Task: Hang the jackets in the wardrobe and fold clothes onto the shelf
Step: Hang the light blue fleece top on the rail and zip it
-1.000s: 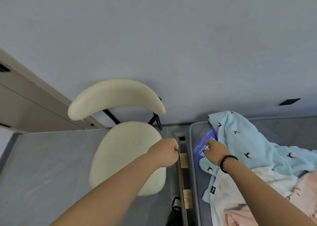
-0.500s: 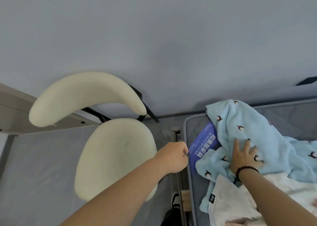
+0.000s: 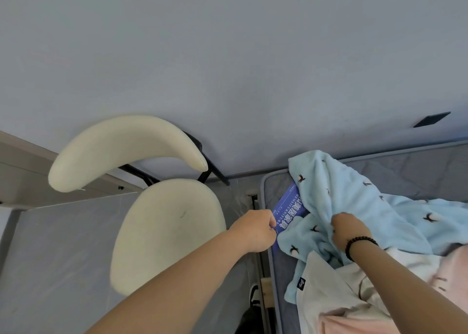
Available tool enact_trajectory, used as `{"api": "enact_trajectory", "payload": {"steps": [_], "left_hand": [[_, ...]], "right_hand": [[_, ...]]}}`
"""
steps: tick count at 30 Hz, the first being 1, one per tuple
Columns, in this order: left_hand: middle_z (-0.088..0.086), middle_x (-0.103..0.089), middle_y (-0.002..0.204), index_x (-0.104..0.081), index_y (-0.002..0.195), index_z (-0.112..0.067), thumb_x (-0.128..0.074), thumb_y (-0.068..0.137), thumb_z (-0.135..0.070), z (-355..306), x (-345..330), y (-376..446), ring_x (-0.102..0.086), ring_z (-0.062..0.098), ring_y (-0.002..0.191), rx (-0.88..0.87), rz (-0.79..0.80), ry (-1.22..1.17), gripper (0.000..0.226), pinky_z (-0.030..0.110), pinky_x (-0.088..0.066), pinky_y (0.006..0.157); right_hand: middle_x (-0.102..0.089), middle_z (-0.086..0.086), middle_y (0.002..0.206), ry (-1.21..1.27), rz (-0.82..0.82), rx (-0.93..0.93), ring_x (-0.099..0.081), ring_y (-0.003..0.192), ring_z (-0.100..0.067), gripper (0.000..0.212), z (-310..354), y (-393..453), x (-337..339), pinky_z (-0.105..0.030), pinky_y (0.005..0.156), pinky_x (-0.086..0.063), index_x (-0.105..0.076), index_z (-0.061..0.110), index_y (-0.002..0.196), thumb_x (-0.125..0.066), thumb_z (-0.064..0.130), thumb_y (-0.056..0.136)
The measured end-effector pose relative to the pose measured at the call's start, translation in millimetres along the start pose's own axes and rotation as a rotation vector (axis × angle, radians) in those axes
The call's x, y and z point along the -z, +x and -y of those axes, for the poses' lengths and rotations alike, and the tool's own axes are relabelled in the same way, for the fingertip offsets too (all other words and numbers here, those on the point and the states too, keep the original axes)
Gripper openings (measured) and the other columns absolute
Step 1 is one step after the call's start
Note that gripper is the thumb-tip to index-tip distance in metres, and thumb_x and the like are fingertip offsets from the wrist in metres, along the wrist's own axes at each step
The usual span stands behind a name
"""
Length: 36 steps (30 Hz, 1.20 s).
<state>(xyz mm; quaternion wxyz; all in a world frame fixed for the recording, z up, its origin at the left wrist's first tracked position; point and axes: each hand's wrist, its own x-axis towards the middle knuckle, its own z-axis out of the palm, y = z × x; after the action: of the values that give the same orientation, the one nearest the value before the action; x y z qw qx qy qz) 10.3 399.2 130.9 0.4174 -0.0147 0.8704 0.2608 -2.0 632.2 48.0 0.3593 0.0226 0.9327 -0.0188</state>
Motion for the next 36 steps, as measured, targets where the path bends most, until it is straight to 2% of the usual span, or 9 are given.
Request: {"api": "enact_trajectory", "payload": {"steps": [4,5,9,17,20,24,26,30,36], "left_hand": [[0.000,-0.058,0.121,-0.055,0.120,-0.020,-0.045,0.092,-0.017,-8.4,4.5,-26.2,-0.054,0.015,0.101,-0.011,0.012,0.014,0.030,0.028,-0.046,0.083],[0.001,-0.058,0.121,-0.054,0.122,-0.019,-0.046,0.092,-0.017,-10.9,5.5,-33.6,-0.055,0.015,0.101,-0.014,0.018,0.023,0.031,0.029,-0.048,0.085],[0.006,-0.060,0.118,-0.040,0.135,-0.017,-0.057,0.089,-0.020,-21.6,4.2,-60.1,-0.058,0.020,0.103,-0.065,0.062,0.059,0.049,0.038,-0.050,0.092],[-0.004,-0.002,0.156,0.003,0.152,-0.038,-0.077,0.073,-0.042,-32.5,-4.4,-101.8,-0.006,0.027,0.145,-0.254,0.033,0.157,0.113,0.045,-0.026,0.114],[0.002,-0.032,0.149,-0.027,0.146,-0.036,-0.079,0.073,-0.041,-40.1,-5.5,-117.8,-0.024,0.026,0.141,-0.427,0.020,0.071,0.089,0.046,-0.026,0.115],[-0.009,-0.064,0.099,-0.059,0.105,-0.029,-0.064,0.092,-0.023,-49.3,-3.0,-142.3,-0.060,0.003,0.091,-0.361,-0.118,-0.414,0.015,0.018,-0.051,0.086],[0.001,-0.066,0.103,-0.061,0.108,-0.020,-0.058,0.096,-0.018,-49.1,6.2,-151.8,-0.061,0.005,0.087,-0.307,-0.264,-0.581,0.013,0.008,-0.048,0.072],[0.022,-0.066,0.114,-0.064,0.117,0.000,-0.049,0.099,-0.010,-46.6,26.5,-180.2,-0.064,0.032,0.106,-0.249,-0.409,-0.744,0.026,0.039,-0.053,0.093],[-0.008,-0.071,0.073,-0.071,0.067,-0.036,-0.049,0.089,-0.031,-21.1,46.1,-204.9,-0.067,0.009,0.076,-0.293,-0.414,-1.058,0.031,0.029,-0.055,0.069]], "right_hand": [[-0.044,0.003,0.084,-0.076,0.044,0.145,-0.054,0.088,-0.017,0.020,6.8,-40.5,14.8,-0.023,0.074,-0.045,-0.043,0.016,0.073,-0.052,0.016,0.090],[-0.050,0.001,0.092,-0.082,0.052,0.187,-0.057,0.093,-0.018,0.007,6.4,-52.5,21.6,-0.023,0.078,-0.047,-0.053,0.013,0.083,-0.052,0.015,0.090],[-0.060,-0.002,0.117,-0.030,0.043,0.307,-0.057,0.106,-0.018,0.029,-2.4,-95.7,52.0,-0.020,0.089,-0.046,-0.063,0.012,0.112,-0.052,0.008,0.086],[-0.068,0.006,0.100,0.107,-0.080,0.591,-0.057,0.086,-0.006,0.034,21.5,-193.0,130.4,-0.014,0.081,-0.044,-0.072,0.021,0.103,-0.050,0.003,0.085],[-0.069,0.003,0.094,0.231,-0.136,0.700,-0.061,0.084,-0.014,0.032,38.3,-227.8,154.7,-0.024,0.080,-0.050,-0.074,0.021,0.098,-0.053,0.001,0.085],[-0.067,0.006,0.088,0.350,-0.354,0.859,-0.054,0.074,0.000,0.032,57.8,-260.5,188.3,-0.016,0.071,-0.044,-0.075,0.017,0.092,-0.055,-0.005,0.082],[-0.067,0.007,0.087,0.430,-0.465,0.899,-0.056,0.075,-0.001,0.029,67.9,-268.0,196.2,-0.012,0.071,-0.042,-0.075,0.014,0.092,-0.056,-0.007,0.083],[-0.067,0.013,0.093,0.712,-0.552,0.813,-0.059,0.082,-0.001,0.027,82.8,-262.1,190.3,-0.012,0.075,-0.045,-0.070,0.025,0.098,-0.064,0.003,0.084],[-0.051,0.021,0.127,0.913,-0.142,0.703,-0.049,0.116,0.006,0.081,85.0,-225.0,126.7,-0.015,0.091,-0.044,-0.042,0.039,0.131,-0.082,0.051,0.062]]}}
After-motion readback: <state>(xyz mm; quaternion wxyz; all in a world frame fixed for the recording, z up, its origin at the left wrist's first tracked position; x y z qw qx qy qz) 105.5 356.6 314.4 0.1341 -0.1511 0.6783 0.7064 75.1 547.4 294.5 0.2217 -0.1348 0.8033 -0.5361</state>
